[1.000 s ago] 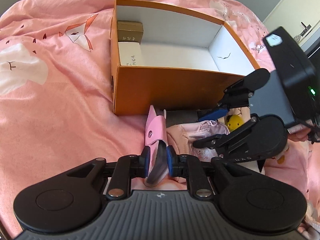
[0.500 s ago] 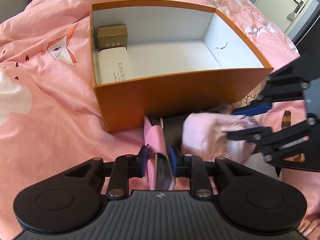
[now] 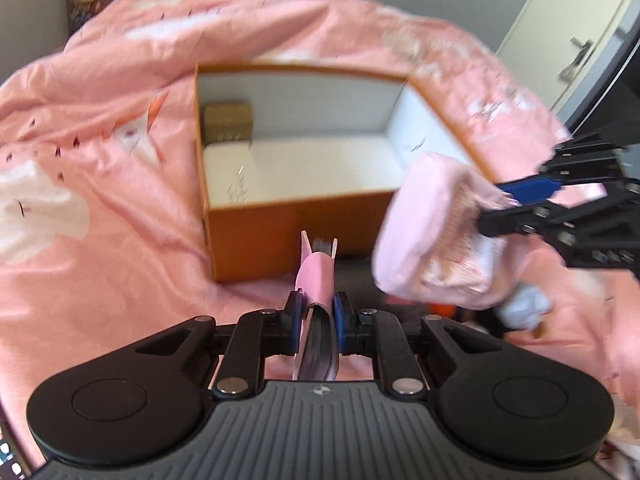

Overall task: Organize objects
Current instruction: 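Carry the card holder and pink pouch over the orange box with both grippers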

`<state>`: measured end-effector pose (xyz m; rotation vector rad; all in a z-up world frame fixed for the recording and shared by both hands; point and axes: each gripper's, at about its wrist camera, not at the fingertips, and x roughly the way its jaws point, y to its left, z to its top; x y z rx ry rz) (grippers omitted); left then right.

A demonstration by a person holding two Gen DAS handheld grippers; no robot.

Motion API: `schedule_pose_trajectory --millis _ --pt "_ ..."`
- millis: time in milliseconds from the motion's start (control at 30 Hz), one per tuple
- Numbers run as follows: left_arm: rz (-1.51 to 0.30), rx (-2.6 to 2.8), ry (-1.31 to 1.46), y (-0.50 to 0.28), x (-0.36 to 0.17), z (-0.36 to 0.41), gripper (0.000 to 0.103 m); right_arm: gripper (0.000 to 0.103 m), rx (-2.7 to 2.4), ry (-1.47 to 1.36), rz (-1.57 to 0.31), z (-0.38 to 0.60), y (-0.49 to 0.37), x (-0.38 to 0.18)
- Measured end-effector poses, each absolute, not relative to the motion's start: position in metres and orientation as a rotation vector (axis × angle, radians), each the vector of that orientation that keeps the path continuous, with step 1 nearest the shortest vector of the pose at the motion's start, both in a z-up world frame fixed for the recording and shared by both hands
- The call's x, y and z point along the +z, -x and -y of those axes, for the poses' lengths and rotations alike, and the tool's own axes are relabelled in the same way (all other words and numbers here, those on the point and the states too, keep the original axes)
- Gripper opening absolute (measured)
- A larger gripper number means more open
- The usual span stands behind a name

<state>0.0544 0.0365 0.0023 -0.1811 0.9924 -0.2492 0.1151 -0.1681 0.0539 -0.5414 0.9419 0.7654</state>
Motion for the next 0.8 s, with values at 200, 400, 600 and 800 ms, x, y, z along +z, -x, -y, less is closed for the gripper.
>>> schedule_pose_trajectory --millis 200,400,600,800 --pt "-0.854 -0.287 0.21 -0.05 0.047 -0.037 0.018 0.025 0.703 0.409 -0.875 0.177 -0.126 0.087" --pt "-0.746 -0.26 0.232 -0.073 0.072 -0.052 0.018 0.025 0.638 0.271 -0.834 0.182 -0.154 0.106" --pt "-0.707 -0.169 0.325 -0.117 0.069 -0.073 0.017 0.025 0.525 0.089 -0.872 0.184 -0.202 0.093" --pt "-0.78 -0.097 0.593 -0.166 0.022 -0.091 0.017 0.025 0.389 -0.151 -0.976 0.194 -0.247 0.049"
